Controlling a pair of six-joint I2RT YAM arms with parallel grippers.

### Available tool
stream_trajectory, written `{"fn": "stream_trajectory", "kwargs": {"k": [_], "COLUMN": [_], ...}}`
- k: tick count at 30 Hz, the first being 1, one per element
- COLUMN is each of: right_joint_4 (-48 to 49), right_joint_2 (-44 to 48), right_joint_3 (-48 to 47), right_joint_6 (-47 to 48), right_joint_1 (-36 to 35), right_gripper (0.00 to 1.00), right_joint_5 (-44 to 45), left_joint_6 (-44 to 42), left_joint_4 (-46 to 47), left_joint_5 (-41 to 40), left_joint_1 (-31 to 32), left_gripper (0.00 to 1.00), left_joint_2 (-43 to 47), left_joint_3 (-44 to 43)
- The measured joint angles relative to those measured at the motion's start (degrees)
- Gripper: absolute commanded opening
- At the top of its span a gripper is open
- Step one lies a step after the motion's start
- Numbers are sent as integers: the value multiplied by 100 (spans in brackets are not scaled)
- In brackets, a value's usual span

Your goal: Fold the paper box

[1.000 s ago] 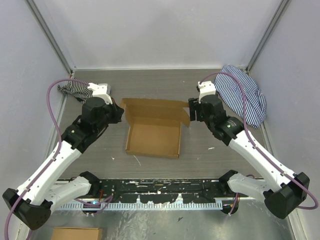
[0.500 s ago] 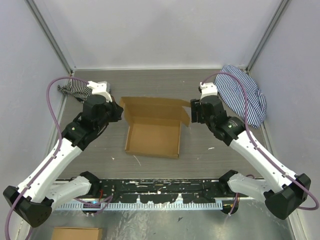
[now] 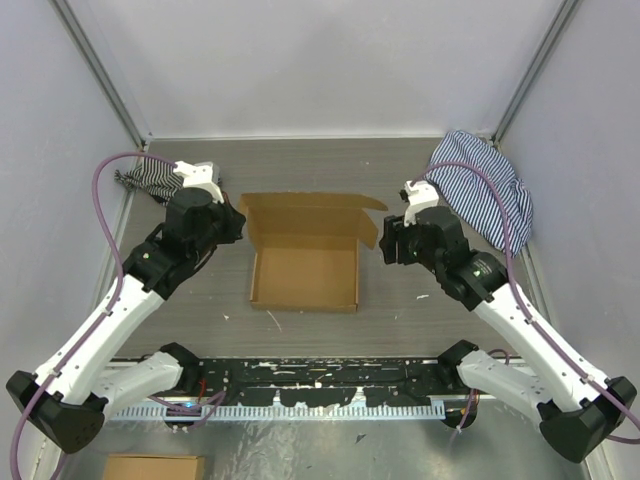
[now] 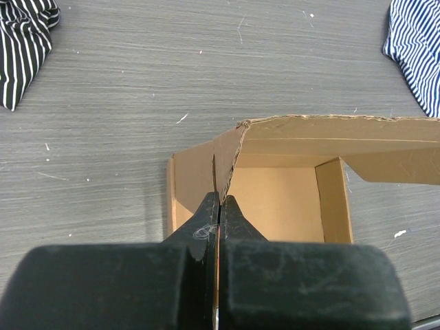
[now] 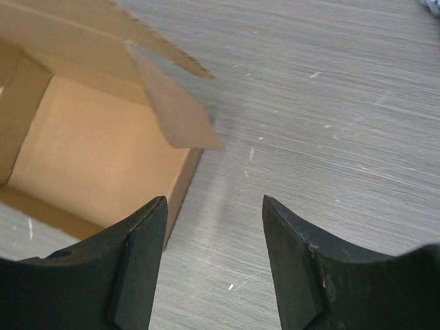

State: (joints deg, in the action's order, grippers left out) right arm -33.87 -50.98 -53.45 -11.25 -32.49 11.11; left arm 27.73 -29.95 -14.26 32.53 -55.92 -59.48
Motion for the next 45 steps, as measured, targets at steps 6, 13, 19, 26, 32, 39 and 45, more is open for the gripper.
{"fn": "stream_trajectory", "kwargs": {"k": [6, 13, 19, 26, 32, 39, 45], "right_joint_4": [306, 852, 1355, 1606, 1604, 1631, 1648], "right_joint_2": [-258, -334, -588, -1008, -1392, -1550, -1683], "right_joint_3": [251, 579, 584, 546, 282, 179, 81], "right_joint_6": [264, 426, 505, 411, -17, -616, -870], "right_joint_1": [-2, -2, -2, -2, -50, -299, -568], "right_gripper": [57, 57, 53, 24, 15, 14, 15], "right_joint_5": [-621, -673, -664, -787, -828, -557, -181], "left_joint_6": [50, 90, 105, 146, 192, 271, 304], "left_joint_4": [2, 0, 0, 15, 107, 179, 197], "left_joint_5": [2, 4, 59, 177, 275, 304, 297], "left_joint_1": [0, 0, 0, -2, 4, 26, 83], "left_gripper": [0, 0, 0, 0, 0, 0, 0], "left_joint_2": [-9, -4, 15, 22, 46, 127, 186], "left_joint_3": [0, 0, 4, 46, 92, 190, 227]}}
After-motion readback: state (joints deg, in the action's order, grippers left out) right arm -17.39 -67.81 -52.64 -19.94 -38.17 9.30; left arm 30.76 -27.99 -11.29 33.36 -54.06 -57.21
